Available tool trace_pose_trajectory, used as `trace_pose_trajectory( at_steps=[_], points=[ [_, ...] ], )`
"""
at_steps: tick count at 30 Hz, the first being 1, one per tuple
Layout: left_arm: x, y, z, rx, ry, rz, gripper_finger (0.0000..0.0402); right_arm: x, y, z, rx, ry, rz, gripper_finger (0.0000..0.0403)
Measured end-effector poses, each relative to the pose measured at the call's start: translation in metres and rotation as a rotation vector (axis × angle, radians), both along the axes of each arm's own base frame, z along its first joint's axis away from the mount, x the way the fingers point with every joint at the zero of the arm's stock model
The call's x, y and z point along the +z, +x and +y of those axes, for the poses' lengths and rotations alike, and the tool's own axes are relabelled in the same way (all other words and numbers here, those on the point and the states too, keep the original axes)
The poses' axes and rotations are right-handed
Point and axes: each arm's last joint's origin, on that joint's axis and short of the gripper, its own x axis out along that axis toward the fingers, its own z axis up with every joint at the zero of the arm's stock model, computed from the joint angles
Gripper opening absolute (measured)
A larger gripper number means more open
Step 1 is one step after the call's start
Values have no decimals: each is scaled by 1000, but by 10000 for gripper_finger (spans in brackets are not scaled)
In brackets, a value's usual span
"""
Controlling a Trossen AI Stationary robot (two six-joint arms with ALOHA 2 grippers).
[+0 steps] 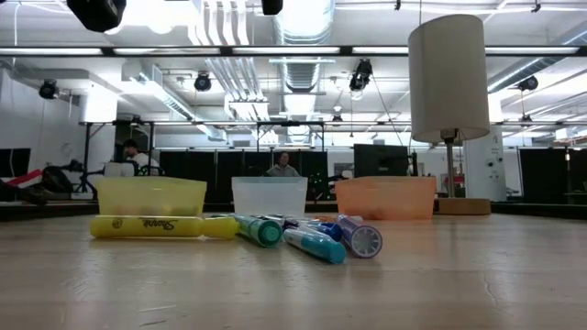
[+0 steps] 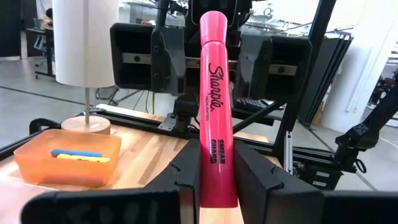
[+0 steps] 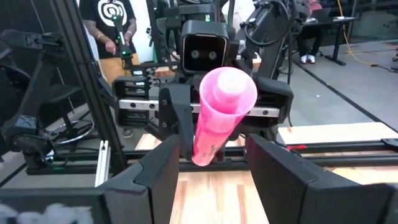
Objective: Pick & Place Markers
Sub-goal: Put the large pink highlighter pen into the orange bin
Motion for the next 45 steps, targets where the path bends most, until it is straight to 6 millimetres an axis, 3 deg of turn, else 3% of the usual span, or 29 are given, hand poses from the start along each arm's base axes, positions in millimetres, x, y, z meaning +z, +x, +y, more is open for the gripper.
trace_pose_trajectory(
  at_steps=[10,28,34,38,45],
  points=[
    [0,4,4,0,2,-1,62,2,0,-2,-4,0,-23,164],
    [-3,6,5,13,40,8,62,2,1,-8,-4,0,-18,62],
    [-3,7,6,17,34,8,64,1,2,-9,-10,17,-9,65],
    [-3,7,6,34,-1,9,89,0,2,-11,-20,32,7,65],
    [-5,6,8,98,-22,21,181,-1,2,-14,-40,45,24,65]
  ],
)
